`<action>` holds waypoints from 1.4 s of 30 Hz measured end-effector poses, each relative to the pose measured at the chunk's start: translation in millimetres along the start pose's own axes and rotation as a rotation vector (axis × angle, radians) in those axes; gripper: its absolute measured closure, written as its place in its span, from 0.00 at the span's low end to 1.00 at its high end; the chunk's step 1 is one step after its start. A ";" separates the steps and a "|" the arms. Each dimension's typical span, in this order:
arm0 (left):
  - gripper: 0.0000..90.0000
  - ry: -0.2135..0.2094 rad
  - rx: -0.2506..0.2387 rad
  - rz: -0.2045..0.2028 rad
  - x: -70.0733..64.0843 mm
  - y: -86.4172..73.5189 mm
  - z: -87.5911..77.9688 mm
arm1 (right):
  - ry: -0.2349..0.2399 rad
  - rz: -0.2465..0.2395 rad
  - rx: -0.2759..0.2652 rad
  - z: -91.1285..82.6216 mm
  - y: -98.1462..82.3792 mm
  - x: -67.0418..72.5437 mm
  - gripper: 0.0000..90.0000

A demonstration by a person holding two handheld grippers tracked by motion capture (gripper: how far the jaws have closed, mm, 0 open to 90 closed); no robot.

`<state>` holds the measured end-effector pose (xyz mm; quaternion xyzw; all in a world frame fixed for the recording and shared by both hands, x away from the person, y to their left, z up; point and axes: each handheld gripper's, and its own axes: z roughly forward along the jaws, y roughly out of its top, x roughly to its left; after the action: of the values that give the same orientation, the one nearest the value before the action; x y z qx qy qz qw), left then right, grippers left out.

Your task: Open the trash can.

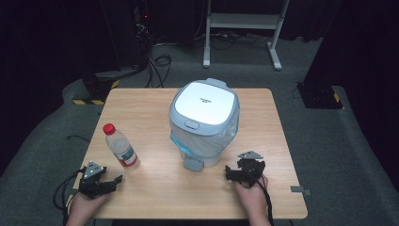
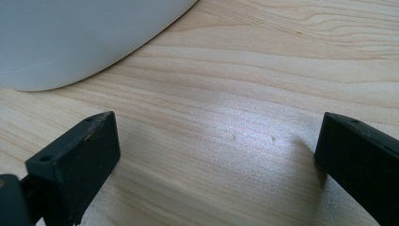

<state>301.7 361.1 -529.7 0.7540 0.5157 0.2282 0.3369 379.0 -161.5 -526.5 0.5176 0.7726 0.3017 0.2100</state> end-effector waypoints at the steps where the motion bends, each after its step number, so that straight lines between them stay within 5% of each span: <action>1: 0.23 0.000 0.000 0.000 0.0 0.0 0.0 | 0.001 0.000 0.000 -0.2 -0.2 -0.1 0.00; 9: 0.23 0.004 0.006 0.008 0.2 1.1 0.6 | -0.012 0.008 -0.012 -0.5 0.0 -0.7 0.05; 16: 0.25 -0.001 -0.002 0.006 -0.7 0.5 0.1 | -0.010 0.017 -0.036 -8.2 -3.3 -2.2 0.27; 27: 0.45 -0.050 -0.015 0.055 -12.6 -6.6 -10.1 | 0.062 -0.009 -0.085 -24.9 -6.8 21.5 0.47; 39: 0.61 -0.145 -0.038 0.081 -53.6 6.7 -7.2 | 0.160 -0.046 -0.136 -37.0 -5.5 50.3 0.65; 42: 0.65 -0.158 -0.036 0.123 -69.6 13.8 -4.2 | 0.174 -0.053 -0.132 -36.5 -5.1 55.1 0.67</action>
<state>282.1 294.1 -516.3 0.7937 0.4360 0.1973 0.3755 331.6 -120.9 -504.0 0.4540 0.7798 0.3899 0.1838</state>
